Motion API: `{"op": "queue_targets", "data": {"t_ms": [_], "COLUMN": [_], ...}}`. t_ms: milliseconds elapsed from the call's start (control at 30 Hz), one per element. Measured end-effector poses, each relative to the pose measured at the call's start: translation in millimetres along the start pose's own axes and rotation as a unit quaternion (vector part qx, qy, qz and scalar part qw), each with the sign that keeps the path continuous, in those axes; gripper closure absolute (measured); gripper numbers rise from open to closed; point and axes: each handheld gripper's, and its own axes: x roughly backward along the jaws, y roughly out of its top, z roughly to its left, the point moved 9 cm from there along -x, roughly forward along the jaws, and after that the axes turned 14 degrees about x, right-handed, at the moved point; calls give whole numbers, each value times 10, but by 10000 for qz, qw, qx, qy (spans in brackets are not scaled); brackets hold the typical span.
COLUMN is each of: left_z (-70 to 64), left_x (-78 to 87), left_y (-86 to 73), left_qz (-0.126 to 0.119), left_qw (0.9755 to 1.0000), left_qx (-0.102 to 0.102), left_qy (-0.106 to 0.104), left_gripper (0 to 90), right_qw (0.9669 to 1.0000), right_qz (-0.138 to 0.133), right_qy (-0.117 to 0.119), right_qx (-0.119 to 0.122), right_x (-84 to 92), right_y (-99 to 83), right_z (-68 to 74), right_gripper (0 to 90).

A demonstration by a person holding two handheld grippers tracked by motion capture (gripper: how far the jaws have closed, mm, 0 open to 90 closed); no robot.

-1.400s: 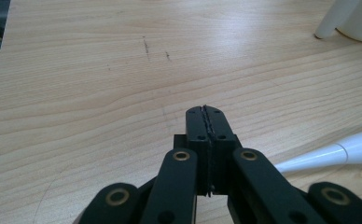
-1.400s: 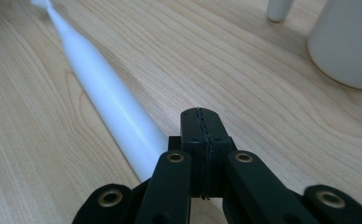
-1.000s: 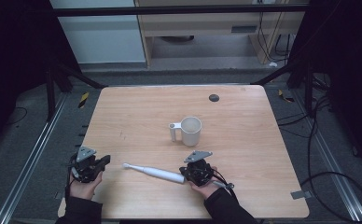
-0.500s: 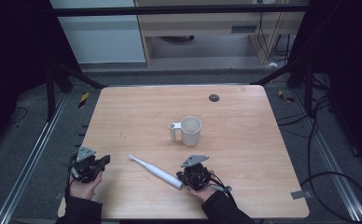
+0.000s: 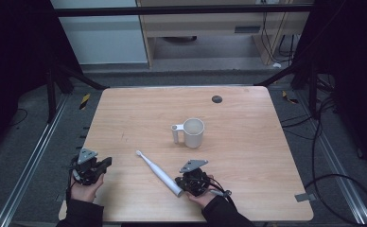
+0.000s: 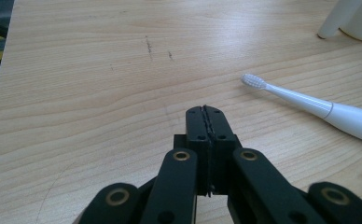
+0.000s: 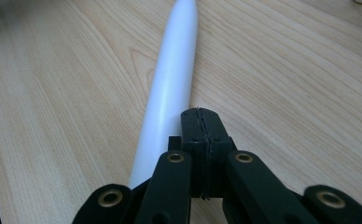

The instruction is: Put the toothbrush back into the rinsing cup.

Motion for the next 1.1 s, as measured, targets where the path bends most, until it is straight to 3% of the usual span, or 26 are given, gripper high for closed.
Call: {"op": "queue_targets", "data": {"t_ms": [800,1100], "left_z": [-24,-32], "left_x": [-14,-9], "left_y": [-6,-1], "left_qz": [12,-3], "left_qw": [10000,10000], "left_qx": [-19,-8], "left_qy": [-15,-17], "left_gripper": [893,893], "right_qw": [9996,9996], "right_qz": [-24,-49], "right_qy": [250,243], "right_qx": [108,122], "right_x": [-134,-118], "right_y": [82,90], "right_z": [196,192], "right_gripper": [900,900]}}
